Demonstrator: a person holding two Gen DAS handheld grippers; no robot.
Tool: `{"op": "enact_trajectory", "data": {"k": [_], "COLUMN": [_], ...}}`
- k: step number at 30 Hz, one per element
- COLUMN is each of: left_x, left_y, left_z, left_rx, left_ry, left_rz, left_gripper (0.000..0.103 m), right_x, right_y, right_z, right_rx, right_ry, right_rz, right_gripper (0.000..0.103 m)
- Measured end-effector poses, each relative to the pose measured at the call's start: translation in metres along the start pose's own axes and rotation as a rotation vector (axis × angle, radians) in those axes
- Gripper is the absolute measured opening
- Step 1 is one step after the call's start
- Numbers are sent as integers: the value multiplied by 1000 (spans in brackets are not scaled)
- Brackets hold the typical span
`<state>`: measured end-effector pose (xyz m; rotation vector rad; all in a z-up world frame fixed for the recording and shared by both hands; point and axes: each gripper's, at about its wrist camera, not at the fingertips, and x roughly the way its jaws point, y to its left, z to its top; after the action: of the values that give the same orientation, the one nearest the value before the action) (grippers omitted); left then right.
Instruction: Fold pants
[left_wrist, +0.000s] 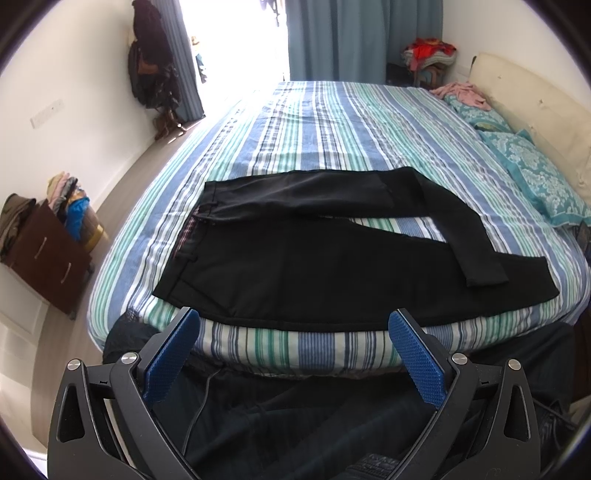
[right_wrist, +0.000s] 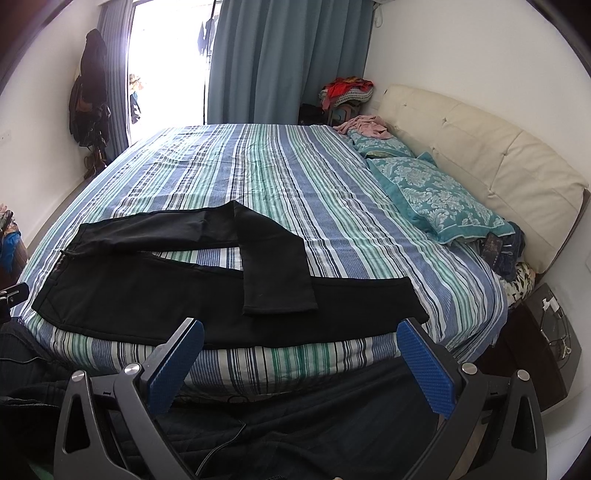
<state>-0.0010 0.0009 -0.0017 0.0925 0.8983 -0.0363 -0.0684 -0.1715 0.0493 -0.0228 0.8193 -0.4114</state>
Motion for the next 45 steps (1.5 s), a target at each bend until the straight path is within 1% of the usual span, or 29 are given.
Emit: {"op": "enact_trajectory", "data": {"k": [45], "left_x": [2], "left_y": [1], "left_z": [-3], "left_rx": [-7], "left_ry": [9], "left_rz": [-1], "left_gripper": [102], "right_x": [6], "right_y": [5], "right_z": [-4], "right_rx": [-9], "right_ry": [10], "right_rz": [9], "right_gripper": [103]}}
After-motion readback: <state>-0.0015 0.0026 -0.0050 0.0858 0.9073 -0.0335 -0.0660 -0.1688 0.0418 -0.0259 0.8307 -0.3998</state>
